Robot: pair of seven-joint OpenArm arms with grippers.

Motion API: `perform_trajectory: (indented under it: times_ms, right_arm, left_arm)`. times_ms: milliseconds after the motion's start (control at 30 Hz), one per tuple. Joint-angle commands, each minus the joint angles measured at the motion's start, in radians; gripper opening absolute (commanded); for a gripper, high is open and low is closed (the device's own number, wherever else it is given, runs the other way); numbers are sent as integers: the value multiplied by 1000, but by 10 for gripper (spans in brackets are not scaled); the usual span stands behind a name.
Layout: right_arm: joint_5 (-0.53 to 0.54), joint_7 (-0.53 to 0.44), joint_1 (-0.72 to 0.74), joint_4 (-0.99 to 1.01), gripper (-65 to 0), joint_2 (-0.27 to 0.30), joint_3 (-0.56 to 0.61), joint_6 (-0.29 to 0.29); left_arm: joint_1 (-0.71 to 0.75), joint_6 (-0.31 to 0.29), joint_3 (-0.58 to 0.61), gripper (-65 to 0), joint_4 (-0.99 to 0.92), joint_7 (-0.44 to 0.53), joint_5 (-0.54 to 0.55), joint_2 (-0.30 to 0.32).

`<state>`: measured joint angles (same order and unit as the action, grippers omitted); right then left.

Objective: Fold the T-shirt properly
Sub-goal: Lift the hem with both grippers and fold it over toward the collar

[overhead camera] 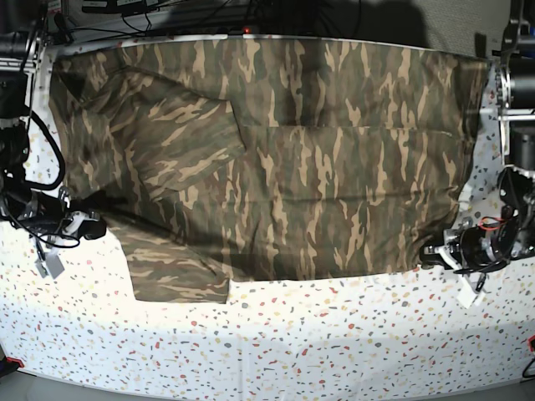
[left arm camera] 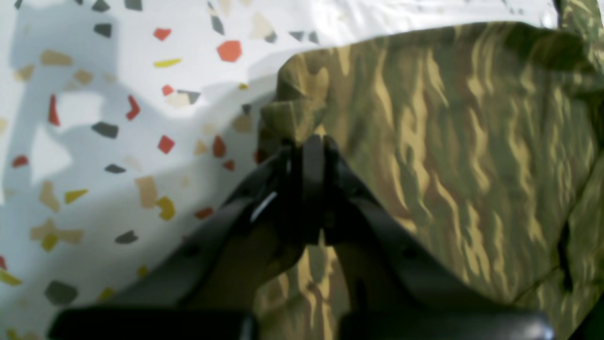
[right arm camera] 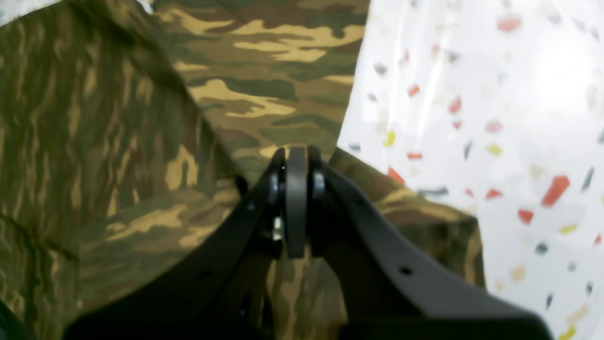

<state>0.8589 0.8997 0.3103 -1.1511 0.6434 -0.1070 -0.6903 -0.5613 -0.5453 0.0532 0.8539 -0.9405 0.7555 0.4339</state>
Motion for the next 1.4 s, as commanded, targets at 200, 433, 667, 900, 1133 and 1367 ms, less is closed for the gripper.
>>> perform_trajectory:
  times_ms: [200, 433, 667, 900, 1133, 1367]
  right_arm:
    - [109, 118, -111, -173, -650, 19, -208, -8]
    - [247, 241, -245, -351, -650, 19, -366, -8]
    - [271, 276, -335, -502, -650, 19, -418, -8]
    - [270, 299, -395, -544, -650, 19, -418, -8]
    - [267, 319, -401, -544, -650, 21, -418, -8]
    - [252, 224, -396, -542, -650, 4, -417, -8]
  left_arm:
    - [97, 39, -7, -650, 312, -69, 31, 86]
    - [245, 91, -13, -650, 566, -99, -16, 101]
    - [360, 146, -90, -650, 847, -126, -113, 102]
    - [520, 168, -210, -650, 951, -137, -138, 102]
    - [621, 168, -314, -650, 954, -152, -135, 101]
    - [628, 168, -329, -650, 954, -136, -107, 95]
